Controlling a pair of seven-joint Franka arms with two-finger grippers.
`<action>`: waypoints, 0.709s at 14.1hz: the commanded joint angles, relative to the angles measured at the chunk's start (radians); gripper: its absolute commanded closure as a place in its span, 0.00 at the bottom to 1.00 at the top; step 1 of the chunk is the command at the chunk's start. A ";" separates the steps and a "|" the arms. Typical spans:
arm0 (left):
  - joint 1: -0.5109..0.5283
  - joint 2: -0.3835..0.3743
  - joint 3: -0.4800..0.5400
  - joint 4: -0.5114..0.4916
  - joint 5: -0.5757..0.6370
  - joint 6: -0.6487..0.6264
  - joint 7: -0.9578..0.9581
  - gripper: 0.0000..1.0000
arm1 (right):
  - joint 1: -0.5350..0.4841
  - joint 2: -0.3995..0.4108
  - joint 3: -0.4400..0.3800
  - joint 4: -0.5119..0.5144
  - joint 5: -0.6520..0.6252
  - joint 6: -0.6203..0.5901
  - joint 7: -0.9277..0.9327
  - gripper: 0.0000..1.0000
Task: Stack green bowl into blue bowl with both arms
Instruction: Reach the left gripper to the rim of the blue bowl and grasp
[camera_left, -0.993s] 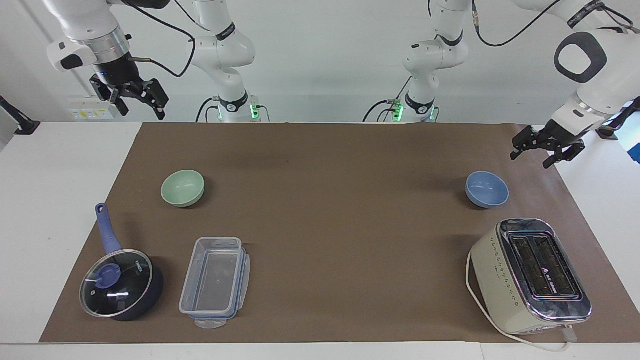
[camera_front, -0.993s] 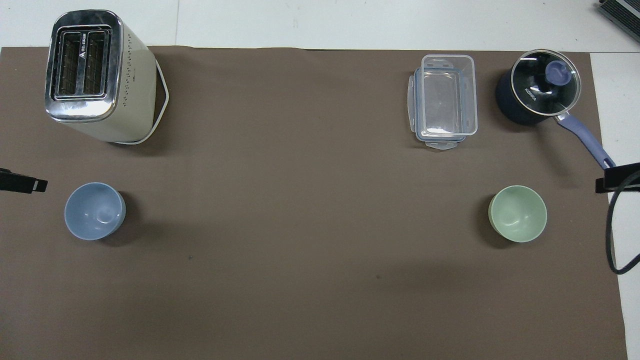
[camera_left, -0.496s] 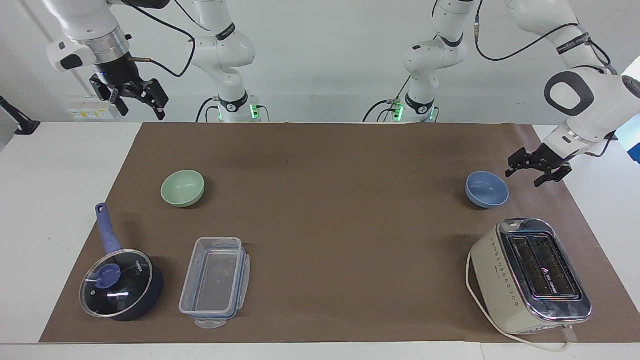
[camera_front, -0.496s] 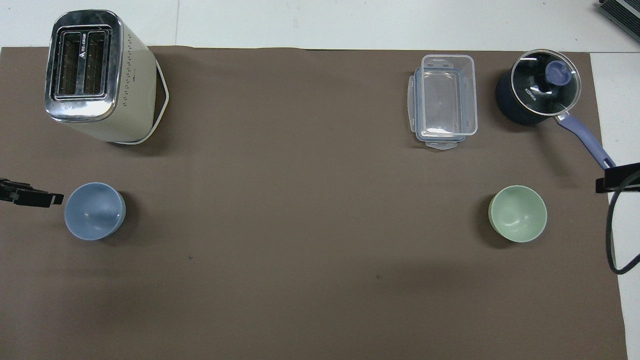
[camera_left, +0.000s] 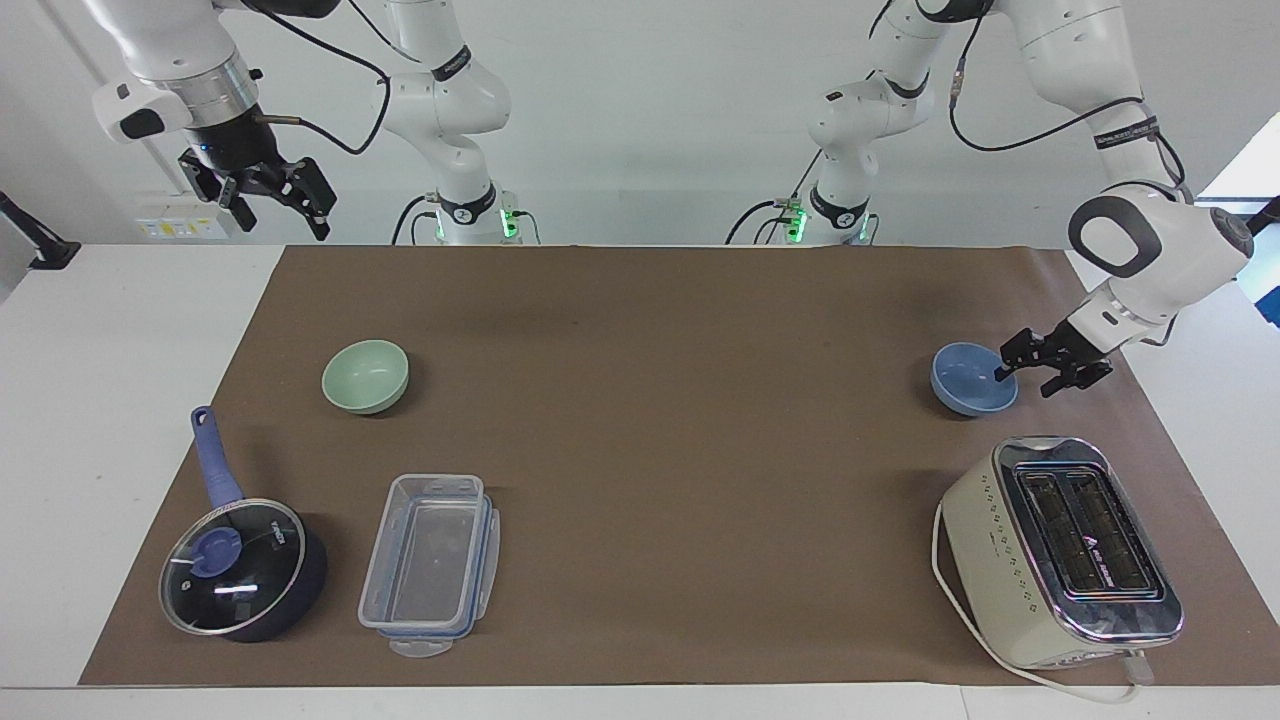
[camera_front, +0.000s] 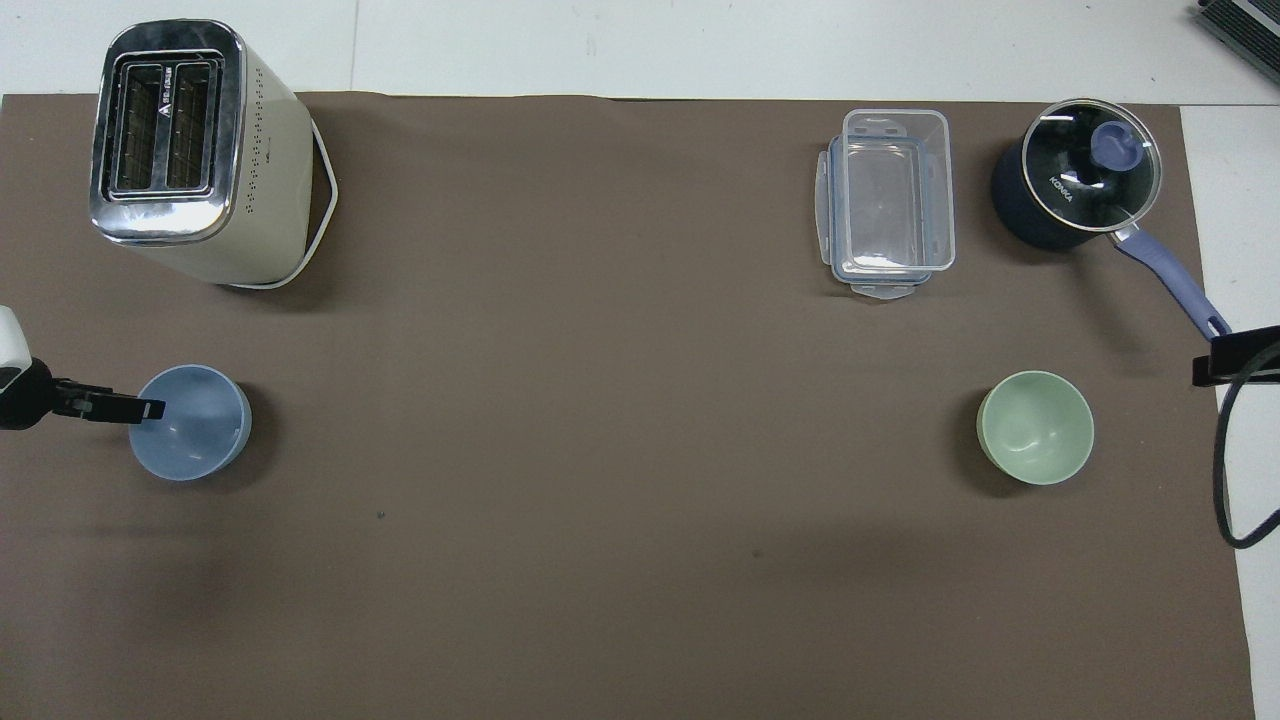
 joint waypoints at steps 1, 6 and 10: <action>0.005 -0.013 -0.004 -0.035 -0.023 0.035 0.013 0.24 | -0.013 -0.016 0.003 -0.015 0.010 -0.007 -0.014 0.00; 0.003 -0.014 -0.002 -0.036 -0.023 0.024 -0.020 0.91 | -0.013 -0.016 0.003 -0.015 0.010 -0.007 -0.013 0.00; -0.011 -0.025 -0.002 -0.039 -0.022 0.019 -0.014 1.00 | -0.013 -0.016 0.003 -0.015 0.010 -0.007 -0.014 0.00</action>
